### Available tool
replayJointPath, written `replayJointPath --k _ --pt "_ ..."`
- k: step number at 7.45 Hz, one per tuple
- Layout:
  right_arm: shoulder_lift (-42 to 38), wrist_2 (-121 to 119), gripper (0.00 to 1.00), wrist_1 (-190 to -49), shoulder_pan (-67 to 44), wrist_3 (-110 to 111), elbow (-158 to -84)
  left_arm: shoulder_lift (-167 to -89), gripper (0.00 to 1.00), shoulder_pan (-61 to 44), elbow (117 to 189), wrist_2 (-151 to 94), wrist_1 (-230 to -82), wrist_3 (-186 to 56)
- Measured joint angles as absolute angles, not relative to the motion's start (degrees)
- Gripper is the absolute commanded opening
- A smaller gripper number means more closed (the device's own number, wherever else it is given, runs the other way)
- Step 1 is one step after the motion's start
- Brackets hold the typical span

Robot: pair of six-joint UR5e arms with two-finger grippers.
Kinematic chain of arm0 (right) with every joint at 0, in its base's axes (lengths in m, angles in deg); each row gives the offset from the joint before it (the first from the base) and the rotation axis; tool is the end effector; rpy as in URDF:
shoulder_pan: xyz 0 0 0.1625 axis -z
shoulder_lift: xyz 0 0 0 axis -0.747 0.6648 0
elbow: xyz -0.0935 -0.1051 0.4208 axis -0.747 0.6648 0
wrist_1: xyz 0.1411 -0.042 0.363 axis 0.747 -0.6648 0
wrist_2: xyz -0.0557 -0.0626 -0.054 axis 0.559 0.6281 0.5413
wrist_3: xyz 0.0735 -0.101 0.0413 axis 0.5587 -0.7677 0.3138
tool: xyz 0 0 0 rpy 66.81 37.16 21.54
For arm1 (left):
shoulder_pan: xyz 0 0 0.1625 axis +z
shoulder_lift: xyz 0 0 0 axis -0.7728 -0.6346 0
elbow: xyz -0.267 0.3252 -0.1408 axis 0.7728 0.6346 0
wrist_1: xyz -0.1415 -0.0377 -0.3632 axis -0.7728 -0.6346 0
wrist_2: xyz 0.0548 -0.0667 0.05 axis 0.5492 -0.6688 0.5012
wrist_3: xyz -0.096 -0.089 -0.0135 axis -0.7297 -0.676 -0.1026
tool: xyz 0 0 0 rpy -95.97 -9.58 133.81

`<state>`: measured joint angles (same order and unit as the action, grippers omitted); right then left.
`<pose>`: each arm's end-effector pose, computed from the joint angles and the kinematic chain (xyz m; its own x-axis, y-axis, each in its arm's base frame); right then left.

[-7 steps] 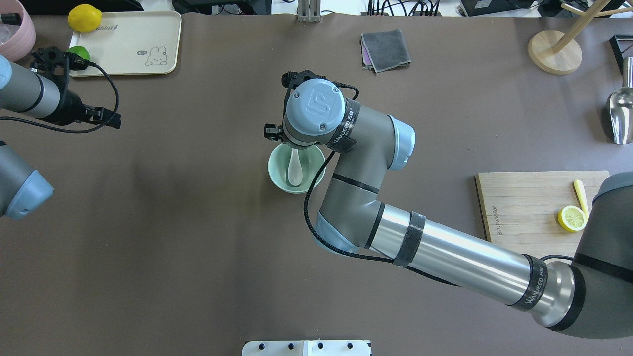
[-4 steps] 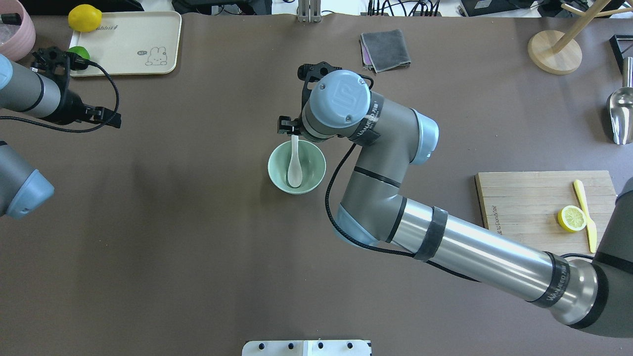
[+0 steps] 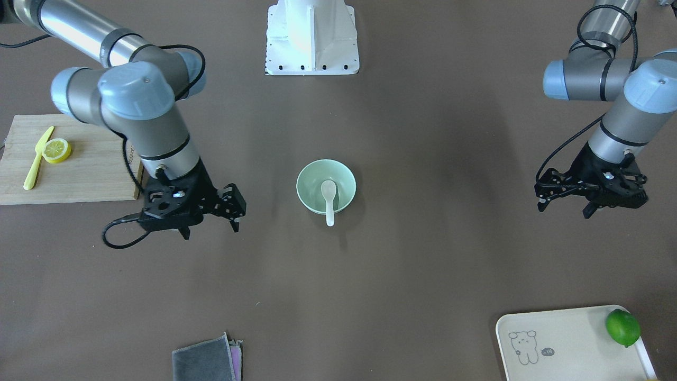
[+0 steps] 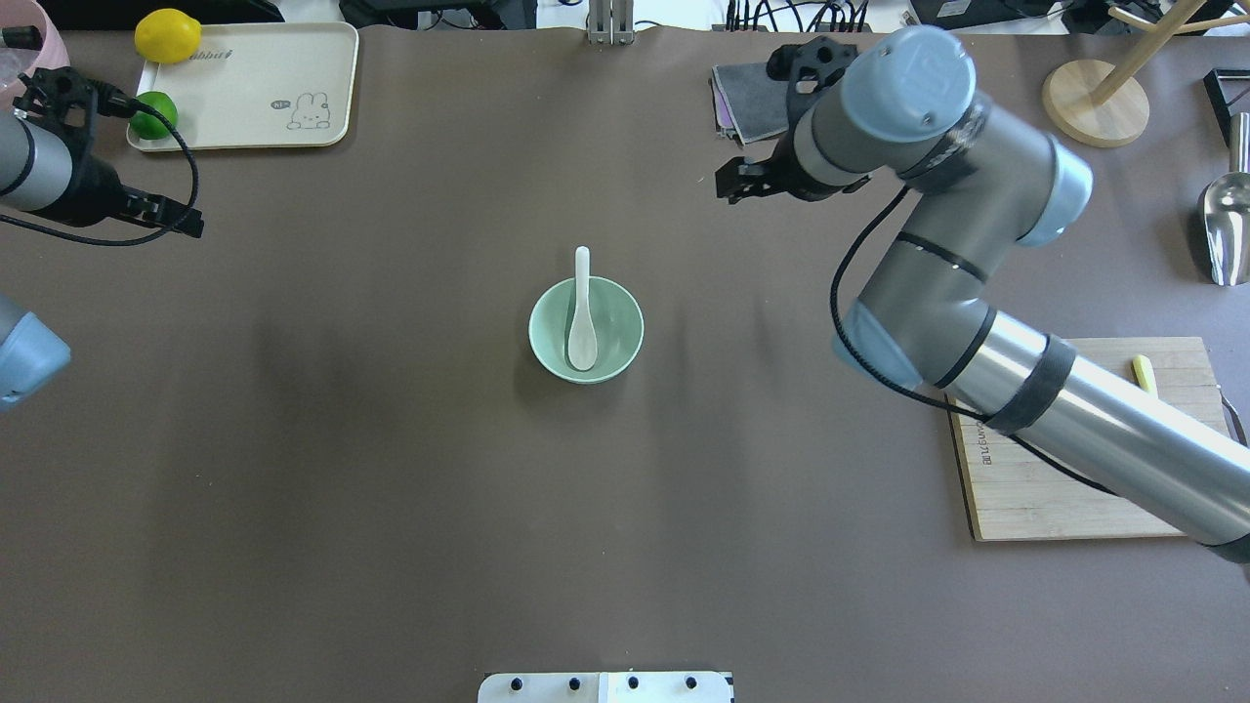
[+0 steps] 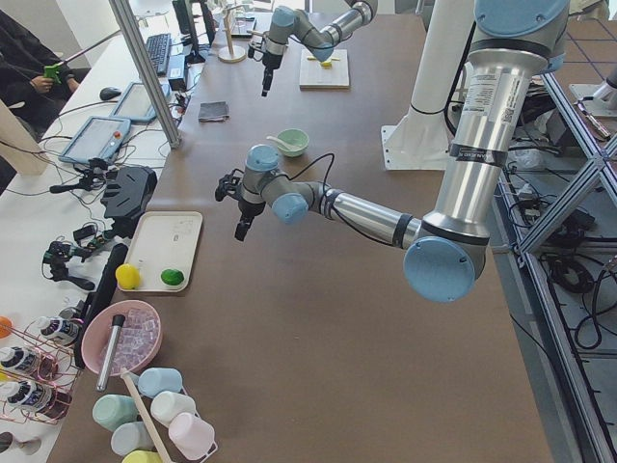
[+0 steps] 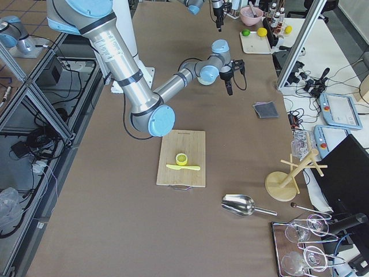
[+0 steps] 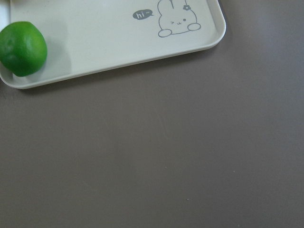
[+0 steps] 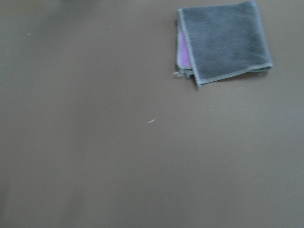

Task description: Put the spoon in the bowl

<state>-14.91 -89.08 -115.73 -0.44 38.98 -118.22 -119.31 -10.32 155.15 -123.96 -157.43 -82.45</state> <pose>-0.4031 -0.5908 0.3324 0.6454 -0.0818 0.7594 -0.1813 0.9495 0.2563 0.2242 -0.5539 0.5304 0.7259 0.2416 -0.6440 0.0309 0.9239 0.3814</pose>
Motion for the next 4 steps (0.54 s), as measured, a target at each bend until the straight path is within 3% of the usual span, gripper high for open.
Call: replayJointPath --k 4 --pt "1.06 -104.77 1.00 -115.57 -18.30 16.42 -120.87 -115.43 0.98 -26.43 155.90 -133.53 -151.87 -64.57"
